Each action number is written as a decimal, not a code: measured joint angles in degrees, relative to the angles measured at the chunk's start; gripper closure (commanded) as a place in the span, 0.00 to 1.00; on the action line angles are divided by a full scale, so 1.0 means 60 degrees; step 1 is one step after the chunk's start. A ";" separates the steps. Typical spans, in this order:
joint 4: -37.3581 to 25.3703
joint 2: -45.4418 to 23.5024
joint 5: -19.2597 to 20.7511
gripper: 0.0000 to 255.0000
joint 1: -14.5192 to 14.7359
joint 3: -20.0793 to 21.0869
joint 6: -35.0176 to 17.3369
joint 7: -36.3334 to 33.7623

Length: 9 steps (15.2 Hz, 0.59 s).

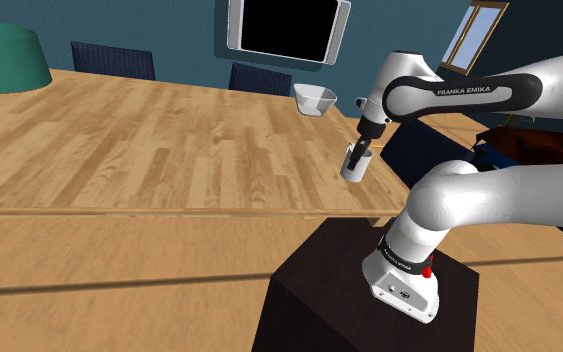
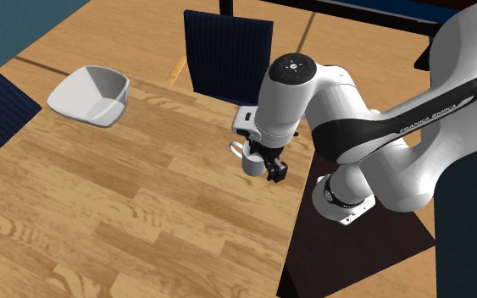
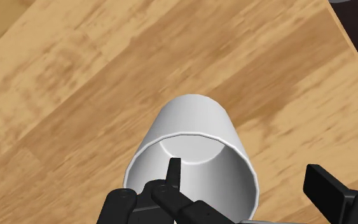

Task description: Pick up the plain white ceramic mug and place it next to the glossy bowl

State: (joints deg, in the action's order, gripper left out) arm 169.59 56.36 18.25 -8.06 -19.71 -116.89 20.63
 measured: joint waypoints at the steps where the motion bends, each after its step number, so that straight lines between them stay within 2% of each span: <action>1: 0.0004 -0.0005 0.0001 0.00 0.0001 -0.0001 -0.0010 -0.0002; 3: 0.0007 -0.0008 0.0002 0.00 0.0001 -0.0002 -0.0017 -0.0003; 4: 0.0007 -0.0008 0.0002 1.00 0.0001 -0.0002 -0.0017 -0.0003; 9: 0.0006 -0.0008 0.0001 1.00 0.0001 -0.0002 -0.0016 -0.0003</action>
State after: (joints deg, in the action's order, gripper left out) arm 169.62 56.31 18.25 -8.05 -19.72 -116.98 20.61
